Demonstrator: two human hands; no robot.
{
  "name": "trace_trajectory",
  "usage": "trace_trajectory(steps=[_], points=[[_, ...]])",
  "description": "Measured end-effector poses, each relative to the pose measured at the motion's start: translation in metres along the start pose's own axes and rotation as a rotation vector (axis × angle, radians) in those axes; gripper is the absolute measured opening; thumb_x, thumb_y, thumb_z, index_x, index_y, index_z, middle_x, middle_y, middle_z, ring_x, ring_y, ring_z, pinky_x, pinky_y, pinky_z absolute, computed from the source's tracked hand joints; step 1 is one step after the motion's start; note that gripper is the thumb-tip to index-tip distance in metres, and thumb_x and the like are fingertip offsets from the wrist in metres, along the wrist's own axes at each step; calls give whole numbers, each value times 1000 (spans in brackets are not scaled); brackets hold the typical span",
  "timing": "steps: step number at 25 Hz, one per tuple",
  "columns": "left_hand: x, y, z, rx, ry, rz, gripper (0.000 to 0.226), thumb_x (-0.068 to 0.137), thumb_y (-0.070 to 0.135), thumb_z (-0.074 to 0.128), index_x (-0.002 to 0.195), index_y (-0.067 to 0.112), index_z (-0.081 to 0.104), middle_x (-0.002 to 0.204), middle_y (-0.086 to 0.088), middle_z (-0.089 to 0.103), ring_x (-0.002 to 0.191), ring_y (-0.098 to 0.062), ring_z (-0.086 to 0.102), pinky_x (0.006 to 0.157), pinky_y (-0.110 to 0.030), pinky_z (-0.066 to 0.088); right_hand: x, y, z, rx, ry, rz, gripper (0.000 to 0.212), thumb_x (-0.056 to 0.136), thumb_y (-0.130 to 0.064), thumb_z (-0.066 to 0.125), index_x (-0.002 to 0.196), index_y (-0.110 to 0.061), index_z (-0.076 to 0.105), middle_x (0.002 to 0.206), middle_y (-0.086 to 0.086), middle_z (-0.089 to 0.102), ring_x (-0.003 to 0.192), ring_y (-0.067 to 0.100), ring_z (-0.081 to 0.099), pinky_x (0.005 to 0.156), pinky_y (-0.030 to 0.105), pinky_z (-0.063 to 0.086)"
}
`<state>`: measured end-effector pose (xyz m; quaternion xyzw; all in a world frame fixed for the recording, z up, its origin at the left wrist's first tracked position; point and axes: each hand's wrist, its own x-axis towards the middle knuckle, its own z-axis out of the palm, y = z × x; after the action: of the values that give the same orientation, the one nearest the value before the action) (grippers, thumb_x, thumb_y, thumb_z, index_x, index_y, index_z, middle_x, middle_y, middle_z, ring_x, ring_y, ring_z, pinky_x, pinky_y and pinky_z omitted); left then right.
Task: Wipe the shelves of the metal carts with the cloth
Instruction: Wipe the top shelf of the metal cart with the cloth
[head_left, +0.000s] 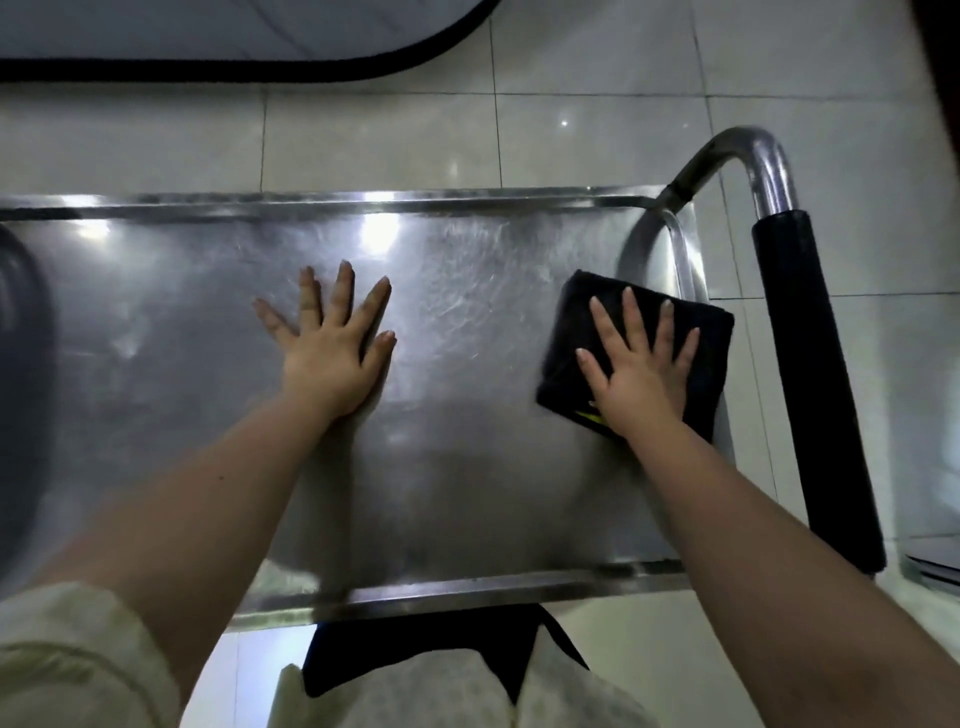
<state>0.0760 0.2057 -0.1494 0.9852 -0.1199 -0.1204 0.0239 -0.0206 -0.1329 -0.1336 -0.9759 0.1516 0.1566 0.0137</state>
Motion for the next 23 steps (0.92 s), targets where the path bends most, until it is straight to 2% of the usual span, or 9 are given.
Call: trace_trajectory(steps=[4, 5, 8, 9, 11, 13, 18, 21, 23], points=[[3, -3, 2, -47, 28, 6, 61, 92, 65, 15, 147, 53, -9, 164, 4, -6, 148, -34, -15, 106, -75, -9, 55, -63, -17, 161, 32, 273, 58, 97, -59, 10, 151, -45, -6, 163, -9, -11, 147, 36, -15, 110, 69, -5], [3, -3, 2, -62, 35, -11, 63, 93, 64, 16, 149, 50, -6, 164, 3, -7, 148, -33, -16, 107, -73, -10, 69, -94, -24, 196, 22, 263, 59, 98, -59, 12, 152, -44, -6, 163, -8, -12, 147, 37, -16, 109, 70, -5], [2, -1, -1, -140, 78, -135, 68, 92, 57, 24, 155, 39, 5, 164, -1, -3, 148, -35, -13, 110, -70, -10, 76, -181, -28, 115, 6, -156, 60, 98, -61, 13, 151, -45, -8, 162, -9, -16, 146, 37, -20, 107, 70, -13], [2, -1, -1, -141, 81, -173, 68, 91, 55, 26, 155, 38, 8, 164, 0, -2, 148, -37, -13, 109, -71, -11, 73, -195, -27, 69, -10, -290, 60, 97, -62, 13, 151, -46, -9, 162, -10, -16, 146, 36, -20, 107, 70, -14], [2, 0, -2, -113, 52, -199, 66, 93, 55, 27, 154, 41, 8, 164, 1, -5, 146, -40, -17, 104, -73, -15, 76, -186, -26, 11, -7, -406, 62, 95, -66, 14, 150, -48, -6, 162, -13, -11, 147, 33, -18, 107, 70, -13], [4, -1, -2, -95, 27, -175, 62, 97, 54, 27, 153, 43, 3, 163, 3, -10, 146, -39, -19, 104, -74, -16, 92, -143, -26, 33, 44, -348, 63, 93, -69, 21, 150, -51, 0, 162, -16, -4, 149, 31, -11, 110, 68, -9], [5, 1, -3, -86, -11, -158, 62, 98, 56, 22, 153, 44, -5, 163, 1, -15, 145, -40, -22, 104, -74, -16, 103, -22, -35, 27, 28, 65, 62, 93, -68, 14, 150, -49, -1, 163, -14, -5, 149, 29, -8, 113, 66, -4], [7, -2, -4, -89, -32, -159, 62, 98, 57, 18, 151, 44, -10, 162, 1, -18, 144, -40, -23, 103, -74, -17, 93, -66, -34, 54, 7, 125, 64, 94, -64, 16, 152, -46, -3, 163, -11, -10, 148, 34, -13, 111, 69, -3], [7, -3, -4, -82, -46, -159, 63, 97, 58, 16, 151, 44, -13, 161, 0, -21, 144, -41, -24, 103, -75, -15, 80, -128, -28, 67, 6, -3, 65, 94, -63, 21, 151, -46, -4, 162, -11, -13, 147, 37, -15, 110, 70, -7]])
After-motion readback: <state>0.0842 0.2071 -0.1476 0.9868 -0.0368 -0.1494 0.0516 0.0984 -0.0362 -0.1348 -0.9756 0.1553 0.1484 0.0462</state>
